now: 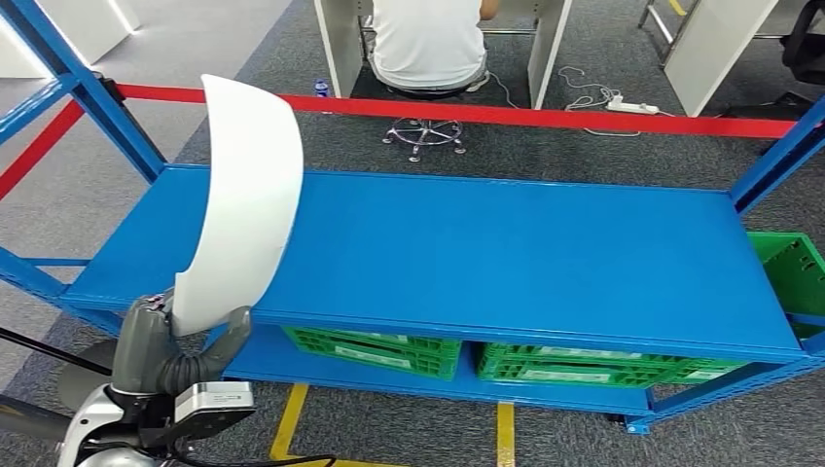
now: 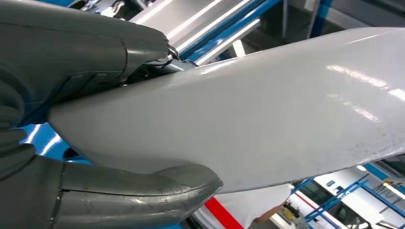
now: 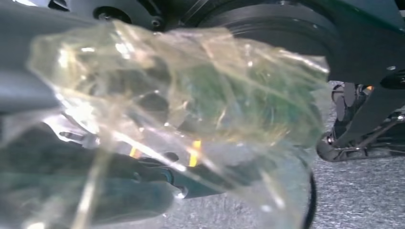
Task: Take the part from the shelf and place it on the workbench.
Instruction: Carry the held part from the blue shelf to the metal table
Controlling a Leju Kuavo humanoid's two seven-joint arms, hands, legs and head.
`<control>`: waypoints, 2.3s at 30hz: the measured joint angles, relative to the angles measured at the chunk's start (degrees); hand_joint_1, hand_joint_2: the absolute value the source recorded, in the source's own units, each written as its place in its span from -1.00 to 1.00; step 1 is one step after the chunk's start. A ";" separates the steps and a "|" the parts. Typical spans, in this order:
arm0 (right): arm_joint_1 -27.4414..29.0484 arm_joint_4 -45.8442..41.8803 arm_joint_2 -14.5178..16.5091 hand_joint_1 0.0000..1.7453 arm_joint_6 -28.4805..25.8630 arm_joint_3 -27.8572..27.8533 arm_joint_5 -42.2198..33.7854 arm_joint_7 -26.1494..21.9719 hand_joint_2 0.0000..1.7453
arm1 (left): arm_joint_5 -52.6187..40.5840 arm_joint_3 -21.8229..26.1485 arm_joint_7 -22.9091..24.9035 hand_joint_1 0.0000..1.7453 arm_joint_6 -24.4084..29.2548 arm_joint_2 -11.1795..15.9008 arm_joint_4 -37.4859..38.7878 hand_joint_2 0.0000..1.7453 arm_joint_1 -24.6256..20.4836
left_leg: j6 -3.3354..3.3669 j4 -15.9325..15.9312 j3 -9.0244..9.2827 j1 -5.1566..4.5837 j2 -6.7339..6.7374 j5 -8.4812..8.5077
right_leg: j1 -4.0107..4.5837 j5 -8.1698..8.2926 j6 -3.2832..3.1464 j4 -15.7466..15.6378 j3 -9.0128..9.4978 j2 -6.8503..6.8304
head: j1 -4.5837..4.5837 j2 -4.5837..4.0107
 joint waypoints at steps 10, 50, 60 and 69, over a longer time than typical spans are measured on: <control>1.53 -1.99 2.89 -1.00 3.37 -5.22 8.30 0.00 -1.00 | -0.49 -0.85 0.00 1.00 1.28 -0.01 0.20 1.00 -0.59 | 0.58 2.20 5.82 -0.09 -0.11 -5.67 | 1.07 3.84 -1.31 0.21 -4.07 -0.52 | -0.28 0.01; -15.53 14.13 11.63 -1.00 6.03 -14.91 17.41 1.12 -1.00 | 7.37 3.61 -0.43 1.00 4.13 -0.28 2.27 1.00 2.05 | 2.46 -4.78 5.15 -0.61 0.61 -1.52 | 1.27 -4.84 0.51 11.39 -9.01 -0.47 | 0.36 0.01; -19.51 18.69 11.64 -1.00 3.97 -11.31 13.82 1.07 -1.00 | 7.68 3.49 0.13 1.00 3.96 -0.57 4.44 1.00 0.43 | 0.66 -1.74 -1.61 -0.83 0.73 3.01 | 1.33 -1.51 -0.63 -3.21 4.04 -0.34 | 0.33 0.00; -22.77 22.87 13.06 -1.00 -4.74 -5.52 10.36 1.08 -1.00 | 10.66 4.14 -0.34 1.00 3.50 -0.61 5.61 1.00 0.75 | -0.57 11.56 -1.19 -0.16 -0.02 -5.67 | 1.57 3.42 -2.12 -1.24 -2.71 0.65 | -0.08 0.01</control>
